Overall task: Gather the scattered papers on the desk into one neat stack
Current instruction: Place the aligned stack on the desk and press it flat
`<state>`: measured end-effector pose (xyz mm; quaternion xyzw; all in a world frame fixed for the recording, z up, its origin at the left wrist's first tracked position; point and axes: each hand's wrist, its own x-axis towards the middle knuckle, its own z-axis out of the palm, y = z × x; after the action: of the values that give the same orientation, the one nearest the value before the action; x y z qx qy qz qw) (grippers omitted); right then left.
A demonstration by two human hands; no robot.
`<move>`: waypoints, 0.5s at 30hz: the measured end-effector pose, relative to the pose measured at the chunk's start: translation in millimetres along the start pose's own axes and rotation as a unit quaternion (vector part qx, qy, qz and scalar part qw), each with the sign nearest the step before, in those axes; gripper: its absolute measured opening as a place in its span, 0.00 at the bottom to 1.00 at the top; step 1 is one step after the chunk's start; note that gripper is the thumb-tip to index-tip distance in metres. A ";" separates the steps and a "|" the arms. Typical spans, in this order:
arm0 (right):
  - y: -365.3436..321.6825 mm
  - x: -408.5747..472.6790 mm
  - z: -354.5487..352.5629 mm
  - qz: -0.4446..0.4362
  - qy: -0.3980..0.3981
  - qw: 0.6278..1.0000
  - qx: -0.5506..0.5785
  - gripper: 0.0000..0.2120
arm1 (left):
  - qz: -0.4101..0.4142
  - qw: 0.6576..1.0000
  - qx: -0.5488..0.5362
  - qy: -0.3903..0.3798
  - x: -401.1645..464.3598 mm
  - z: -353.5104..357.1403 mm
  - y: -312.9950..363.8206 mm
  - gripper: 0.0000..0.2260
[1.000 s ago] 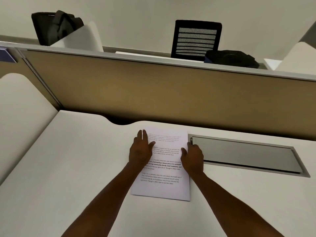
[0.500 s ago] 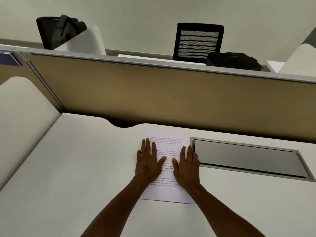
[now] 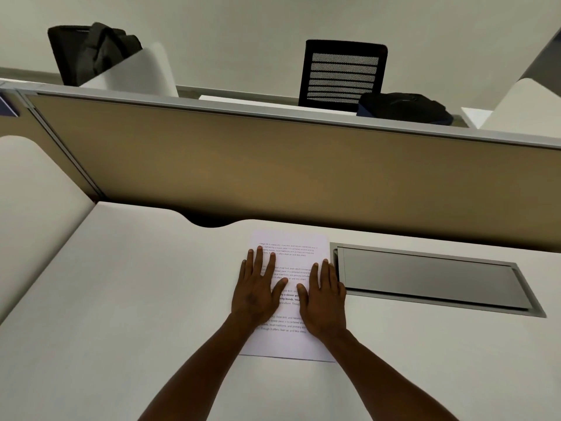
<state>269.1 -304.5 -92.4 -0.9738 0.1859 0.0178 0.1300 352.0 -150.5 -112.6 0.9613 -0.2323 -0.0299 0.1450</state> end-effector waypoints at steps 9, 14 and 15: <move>1.6 -3.0 2.4 -0.009 0.009 1.000 0.007 0.35 | 0.000 1.000 0.001 -0.009 1.5 -0.7 -1.2 0.36; -0.4 -2.2 2.1 -0.002 -0.003 1.000 0.001 0.35 | 0.002 1.000 0.016 -0.023 4.5 -2.7 -3.9 0.36; 0.1 -2.3 2.0 -0.002 -0.009 1.000 -0.003 0.35 | 0.003 1.000 0.017 -0.026 4.1 -2.8 -3.3 0.36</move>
<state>266.9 -303.2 -94.2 -0.9744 0.1824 0.0264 0.1290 357.4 -148.8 -110.9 0.9620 -0.2390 -0.0503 0.1224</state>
